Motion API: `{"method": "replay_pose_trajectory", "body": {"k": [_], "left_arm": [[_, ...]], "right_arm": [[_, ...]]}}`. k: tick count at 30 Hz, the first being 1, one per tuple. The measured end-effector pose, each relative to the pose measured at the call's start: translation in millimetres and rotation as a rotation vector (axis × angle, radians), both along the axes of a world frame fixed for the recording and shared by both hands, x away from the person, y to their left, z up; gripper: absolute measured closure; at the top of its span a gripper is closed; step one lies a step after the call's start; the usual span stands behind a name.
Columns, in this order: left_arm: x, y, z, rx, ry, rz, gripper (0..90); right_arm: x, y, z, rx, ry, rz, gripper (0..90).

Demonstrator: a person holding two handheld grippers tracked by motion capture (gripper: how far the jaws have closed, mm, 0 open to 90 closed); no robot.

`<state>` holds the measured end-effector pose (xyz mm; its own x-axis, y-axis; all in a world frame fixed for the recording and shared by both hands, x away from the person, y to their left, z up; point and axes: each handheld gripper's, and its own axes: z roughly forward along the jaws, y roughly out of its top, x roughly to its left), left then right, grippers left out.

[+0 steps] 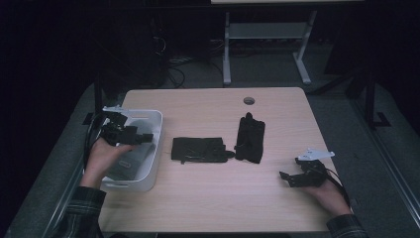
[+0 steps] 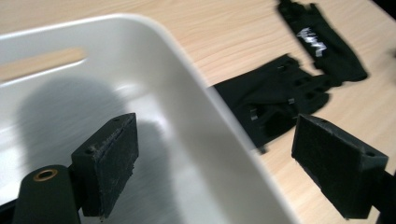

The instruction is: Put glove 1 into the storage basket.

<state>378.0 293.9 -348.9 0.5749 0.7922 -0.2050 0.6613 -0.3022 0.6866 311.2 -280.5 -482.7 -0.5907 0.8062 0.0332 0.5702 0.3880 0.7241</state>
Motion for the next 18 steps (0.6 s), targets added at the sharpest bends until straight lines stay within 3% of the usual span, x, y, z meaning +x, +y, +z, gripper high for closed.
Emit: {"method": "replay_pose_trajectory", "body": {"k": [6, 11, 17, 18], "left_arm": [[-13.3, -46.1, 1.0, -0.028, -0.038, -0.085, 13.2], [-20.3, -69.5, -0.2, -0.031, -0.054, -0.137, 13.2], [-32.7, -104.7, -8.5, -0.042, -0.073, -0.202, 13.3], [-36.3, -115.4, -12.6, -0.03, -0.071, -0.232, 13.3]], "right_arm": [[-0.1, 0.1, -0.1, -0.001, 0.001, -0.002, 13.2], [-0.1, 0.1, -0.1, 0.0, 0.002, -0.004, 13.0], [0.0, 0.3, 0.0, 0.0, 0.006, -0.009, 12.1], [0.3, 0.2, -0.1, -0.001, 0.006, -0.011, 11.6]]}}
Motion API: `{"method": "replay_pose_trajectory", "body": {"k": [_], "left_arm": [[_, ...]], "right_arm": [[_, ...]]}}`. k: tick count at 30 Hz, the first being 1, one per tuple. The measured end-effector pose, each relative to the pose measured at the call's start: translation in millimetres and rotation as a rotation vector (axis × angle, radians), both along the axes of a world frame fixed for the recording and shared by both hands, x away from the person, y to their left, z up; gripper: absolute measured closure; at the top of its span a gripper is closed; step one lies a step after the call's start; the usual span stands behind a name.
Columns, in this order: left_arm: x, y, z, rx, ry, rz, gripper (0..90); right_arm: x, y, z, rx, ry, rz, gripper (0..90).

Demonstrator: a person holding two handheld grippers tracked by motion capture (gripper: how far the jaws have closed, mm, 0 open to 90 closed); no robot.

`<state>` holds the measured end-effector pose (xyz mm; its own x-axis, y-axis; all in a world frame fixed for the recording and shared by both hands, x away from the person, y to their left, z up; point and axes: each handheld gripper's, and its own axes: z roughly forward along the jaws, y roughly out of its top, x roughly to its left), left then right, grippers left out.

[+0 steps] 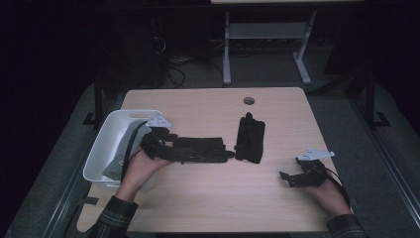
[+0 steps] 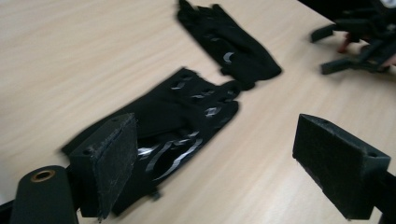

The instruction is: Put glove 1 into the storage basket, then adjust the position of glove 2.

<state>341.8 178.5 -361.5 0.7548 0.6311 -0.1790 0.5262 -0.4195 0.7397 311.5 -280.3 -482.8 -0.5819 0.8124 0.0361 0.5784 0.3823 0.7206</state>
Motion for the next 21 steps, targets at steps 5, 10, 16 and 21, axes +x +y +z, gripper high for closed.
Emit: {"method": "replay_pose_trajectory", "body": {"k": [5, 10, 16, 21], "left_arm": [[-6.8, -20.8, -11.9, 0.016, -0.001, -0.04, 13.3], [-14.6, -35.3, -36.6, 0.047, -0.01, -0.072, 13.3], [-22.1, -38.9, -63.0, 0.098, -0.039, -0.099, 13.2], [-25.4, -34.2, -76.7, 0.1, -0.025, -0.092, 13.2]], "right_arm": [[0.0, -0.1, 0.0, -0.002, 0.0, -0.002, 11.8], [0.8, -0.5, -0.1, -0.003, -0.003, 0.007, 12.0], [1.9, 1.0, 1.3, -0.006, 0.002, 0.009, 15.8], [2.1, 4.3, 4.8, -0.013, 0.003, 0.016, 26.8]]}}
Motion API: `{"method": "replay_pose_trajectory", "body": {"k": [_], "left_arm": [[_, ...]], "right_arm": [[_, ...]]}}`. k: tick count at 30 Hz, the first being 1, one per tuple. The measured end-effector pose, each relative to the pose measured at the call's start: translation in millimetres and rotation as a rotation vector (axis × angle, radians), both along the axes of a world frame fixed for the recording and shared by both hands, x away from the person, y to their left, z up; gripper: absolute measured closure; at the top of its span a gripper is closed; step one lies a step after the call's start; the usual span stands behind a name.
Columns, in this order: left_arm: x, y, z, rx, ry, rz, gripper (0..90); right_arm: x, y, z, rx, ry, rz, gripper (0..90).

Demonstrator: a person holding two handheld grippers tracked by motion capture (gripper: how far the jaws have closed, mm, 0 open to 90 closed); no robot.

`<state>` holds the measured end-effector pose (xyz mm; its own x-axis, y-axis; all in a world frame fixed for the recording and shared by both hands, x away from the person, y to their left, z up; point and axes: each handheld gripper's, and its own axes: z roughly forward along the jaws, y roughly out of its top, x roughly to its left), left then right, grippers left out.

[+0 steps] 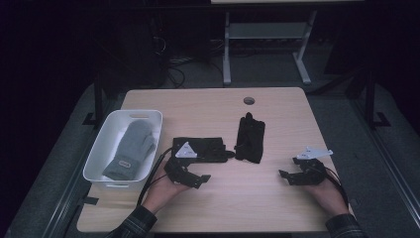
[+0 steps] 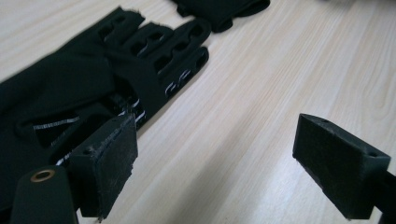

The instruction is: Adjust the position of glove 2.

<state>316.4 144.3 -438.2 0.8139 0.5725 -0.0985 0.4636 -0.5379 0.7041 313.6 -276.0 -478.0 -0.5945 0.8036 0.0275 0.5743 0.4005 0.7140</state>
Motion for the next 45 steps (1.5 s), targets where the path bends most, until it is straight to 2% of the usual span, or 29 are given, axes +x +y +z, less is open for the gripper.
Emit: {"method": "replay_pose_trajectory", "body": {"k": [2, 4, 5, 6, 7, 9, 10, 11, 13, 14, 16, 17, 19, 20, 21, 22, 24, 27, 28, 34, 36, 38, 42, 45], "left_arm": [[-2.9, 2.8, -11.1, -0.01, 0.021, 0.013, 13.2], [-4.0, 3.7, -14.3, 0.0, 0.027, 0.013, 13.2], [-4.8, 4.4, -16.4, 0.016, 0.02, 0.01, 13.2], [-5.4, 5.3, -17.7, 0.029, 0.013, 0.009, 13.2], [-5.7, 6.9, -18.6, 0.031, 0.006, 0.009, 13.2], [-6.3, 9.4, -20.4, 0.026, 0.011, 0.011, 13.2], [-6.4, 10.3, -21.6, 0.031, 0.004, 0.008, 13.2], [-6.5, 11.4, -23.9, 0.038, 0.014, 0.013, 13.2], [-7.0, 11.9, -25.1, 0.035, 0.014, 0.014, 13.2], [-7.3, 12.0, -26.8, 0.042, 0.007, 0.009, 13.2], [-7.6, 11.5, -29.5, 0.061, 0.01, 0.006, 12.7], [-8.0, 11.6, -31.2, 0.062, -0.003, 0.002, 12.7], [-9.0, 11.7, -31.8, 0.069, -0.017, 0.001, 12.6], [-10.4, 12.2, -33.3, 0.073, -0.039, -0.01, 12.5], [-10.4, 12.2, -33.3, 0.073, -0.039, -0.01, 12.6], [-11.8, 12.7, -34.6, 0.08, -0.06, -0.023, 12.6], [-13.5, 16.4, -37.5, 0.056, -0.083, -0.048, 12.4], [-13.6, 18.5, -38.9, 0.037, -0.088, -0.057, 12.4], [-13.1, 19.2, -38.7, 0.043, -0.089, -0.065, 12.4], [-13.3, 18.7, -38.7, 0.041, -0.087, -0.059, 12.4], [-13.1, 18.6, -38.5, 0.043, -0.087, -0.06, 12.4], [-12.8, 18.5, -38.5, 0.044, -0.087, -0.061, 12.4], [-12.9, 18.4, -38.5, 0.044, -0.087, -0.06, 12.4], [-12.9, 18.5, -38.5, 0.043, -0.087, -0.06, 12.4]], "right_arm": [[1.4, 2.5, 4.3, 0.016, 0.001, 0.014, 37.9], [3.0, 5.5, 6.4, 0.026, -0.001, 0.029, 43.9], [3.0, 5.5, 6.4, 0.026, -0.001, 0.029, 43.9], [3.3, 8.2, 7.7, 0.034, -0.002, 0.033, 47.9], [4.6, 13.8, 10.6, 0.038, -0.006, 0.052, 54.9], [5.5, 20.3, 14.8, 0.04, -0.013, 0.07, 62.7], [5.5, 20.3, 14.8, 0.04, -0.013, 0.07, 62.7], [6.5, 28.4, 19.9, 0.044, -0.022, 0.084, 70.7], [7.3, 30.6, 21.2, 0.045, -0.027, 0.092, 73.7], [10.2, 36.5, 24.7, 0.054, -0.022, 0.104, 82.1], [13.0, 41.0, 26.7, 0.056, -0.023, 0.107, 88.1], [14.9, 43.1, 28.1, 0.055, -0.025, 0.112, 90.0], [19.6, 47.5, 30.0, 0.059, -0.029, 0.121, 90.0], [21.7, 49.8, 30.9, 0.065, -0.026, 0.123, 90.0], [21.7, 49.8, 30.9, 0.065, -0.026, 0.123, 90.0], [24.2, 52.2, 31.3, 0.067, -0.028, 0.129, 90.0], [32.1, 61.9, 32.0, 0.07, -0.032, 0.148, 90.0], [37.3, 69.3, 31.5, 0.069, -0.023, 0.155, 90.0], [44.2, 76.8, 28.5, 0.055, -0.02, 0.16, 90.0], [58.7, 87.3, 19.5, 0.041, -0.003, 0.156, 90.0], [65.1, 91.6, 11.9, 0.007, 0.011, 0.154, 90.0], [66.1, 90.7, 10.6, 0.017, 0.017, 0.153, 90.0], [62.8, 90.2, 10.7, -0.005, 0.004, 0.164, 90.0], [59.2, 86.0, 11.0, 0.002, 0.016, 0.173, 90.0]]}}
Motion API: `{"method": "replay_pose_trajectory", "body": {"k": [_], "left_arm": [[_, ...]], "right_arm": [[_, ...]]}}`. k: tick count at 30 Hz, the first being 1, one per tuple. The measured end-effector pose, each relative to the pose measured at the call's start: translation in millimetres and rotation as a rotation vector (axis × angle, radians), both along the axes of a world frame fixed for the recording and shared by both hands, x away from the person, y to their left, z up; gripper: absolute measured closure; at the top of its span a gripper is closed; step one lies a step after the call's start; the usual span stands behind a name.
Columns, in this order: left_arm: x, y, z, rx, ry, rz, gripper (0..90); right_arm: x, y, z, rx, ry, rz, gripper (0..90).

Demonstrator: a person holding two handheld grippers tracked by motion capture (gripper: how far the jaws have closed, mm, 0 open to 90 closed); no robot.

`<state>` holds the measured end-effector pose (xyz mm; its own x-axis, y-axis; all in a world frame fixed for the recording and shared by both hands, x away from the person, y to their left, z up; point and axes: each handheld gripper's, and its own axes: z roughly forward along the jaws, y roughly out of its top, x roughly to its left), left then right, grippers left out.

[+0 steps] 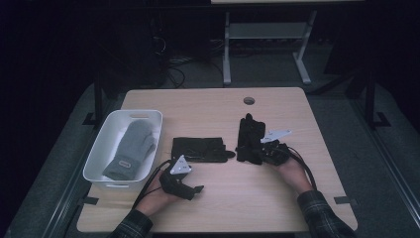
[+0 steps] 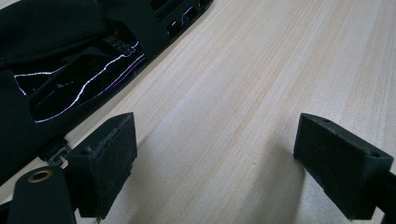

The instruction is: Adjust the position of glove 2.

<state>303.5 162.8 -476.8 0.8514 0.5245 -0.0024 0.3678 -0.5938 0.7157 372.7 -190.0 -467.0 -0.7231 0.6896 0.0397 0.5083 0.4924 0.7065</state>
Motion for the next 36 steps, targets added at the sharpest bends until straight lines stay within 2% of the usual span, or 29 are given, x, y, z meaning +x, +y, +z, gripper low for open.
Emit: {"method": "replay_pose_trajectory", "body": {"k": [8, 11, 15, 21, 22, 36], "left_arm": [[0.1, -0.1, 0.0, 0.001, -0.001, 0.0, 12.4], [0.2, -0.3, 0.0, 0.001, -0.001, -0.002, 12.4], [0.3, -0.5, -0.4, -0.002, -0.003, 0.0, 12.3], [0.6, -0.7, -0.4, -0.003, -0.005, -0.004, 12.4], [0.7, -0.9, -0.5, -0.004, -0.005, -0.004, 12.4], [0.8, -1.9, -1.0, -0.011, -0.004, 0.002, 12.4]], "right_arm": [[-15.7, -11.5, 1.3, 0.014, 0.042, 0.017, 90.0], [-24.1, -13.1, 3.1, -0.003, 0.055, 0.044, 90.0], [-30.5, -13.9, 3.3, -0.009, 0.052, 0.054, 90.0], [-48.3, -16.5, 4.5, -0.022, 0.055, 0.087, 90.0], [-55.0, -17.6, 4.4, -0.017, 0.058, 0.095, 89.7], [-83.3, -24.8, 4.5, 0.011, 0.102, 0.169, 89.6]]}}
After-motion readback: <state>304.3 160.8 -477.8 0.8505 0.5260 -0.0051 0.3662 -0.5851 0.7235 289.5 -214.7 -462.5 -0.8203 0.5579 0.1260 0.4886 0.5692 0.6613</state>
